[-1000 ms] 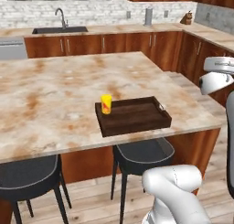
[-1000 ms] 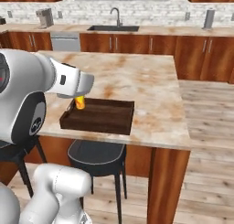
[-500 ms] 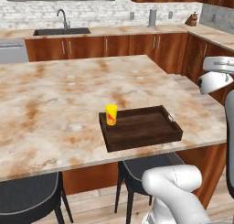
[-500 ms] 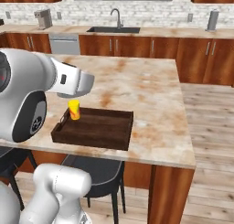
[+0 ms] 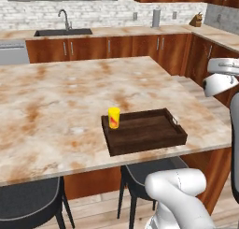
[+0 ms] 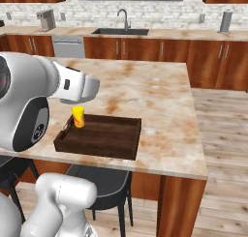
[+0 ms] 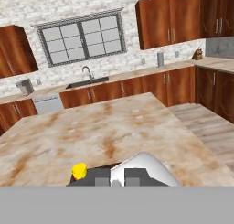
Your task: There is a tray on the dining counter. Grab the cup, mug, and pitcher and place them on the tray. The pitcher may be placed next to the tray if it cannot fit the tray.
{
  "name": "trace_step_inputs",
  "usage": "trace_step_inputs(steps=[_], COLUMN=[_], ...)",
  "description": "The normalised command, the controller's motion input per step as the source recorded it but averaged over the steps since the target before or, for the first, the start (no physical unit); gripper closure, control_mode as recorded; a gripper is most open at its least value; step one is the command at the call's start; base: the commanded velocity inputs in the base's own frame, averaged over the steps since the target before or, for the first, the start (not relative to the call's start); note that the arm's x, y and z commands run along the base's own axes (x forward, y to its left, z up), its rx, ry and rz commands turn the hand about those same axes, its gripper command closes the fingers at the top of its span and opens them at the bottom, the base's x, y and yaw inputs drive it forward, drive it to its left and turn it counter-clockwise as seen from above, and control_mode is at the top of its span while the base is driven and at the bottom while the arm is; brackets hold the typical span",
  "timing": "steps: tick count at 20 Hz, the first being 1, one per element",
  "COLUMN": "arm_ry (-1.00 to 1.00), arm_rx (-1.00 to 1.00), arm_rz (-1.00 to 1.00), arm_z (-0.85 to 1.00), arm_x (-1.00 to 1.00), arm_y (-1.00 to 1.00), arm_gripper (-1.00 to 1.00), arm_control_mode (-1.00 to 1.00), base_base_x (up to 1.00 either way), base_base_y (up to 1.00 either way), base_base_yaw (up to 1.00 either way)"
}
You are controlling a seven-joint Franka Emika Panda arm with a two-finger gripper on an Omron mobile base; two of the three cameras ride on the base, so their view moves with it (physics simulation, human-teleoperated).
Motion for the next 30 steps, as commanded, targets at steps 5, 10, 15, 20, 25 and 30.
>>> trace_step_inputs(steps=[5, 10, 15, 20, 25, 30], arm_ry=[0.00, 0.10, 0.06, 0.10, 0.06, 0.04], arm_rx=[0.00, 0.01, 0.06, 0.02, 0.00, 0.00], arm_rz=[0.00, 0.14, 0.28, 0.18, 0.04, 0.00], arm_z=[0.00, -0.18, -0.41, -0.42, -0.34, -0.45], arm_x=[0.00, 0.14, 0.26, 0.23, 0.17, 0.24], arm_y=[0.00, 0.04, 0.09, 0.23, 0.13, 0.05], arm_gripper=[1.00, 1.00, 1.00, 1.00, 1.00, 1.00], arm_control_mode=[-1.00, -1.00, -1.00, -1.00, -1.00, -1.00], base_base_x=[0.00, 0.00, 0.00, 0.00, 0.00, 0.00], base_base_y=[0.00, 0.00, 0.00, 0.00, 0.00, 0.00], base_base_yaw=[0.00, 0.00, 0.00, 0.00, 0.00, 0.00])
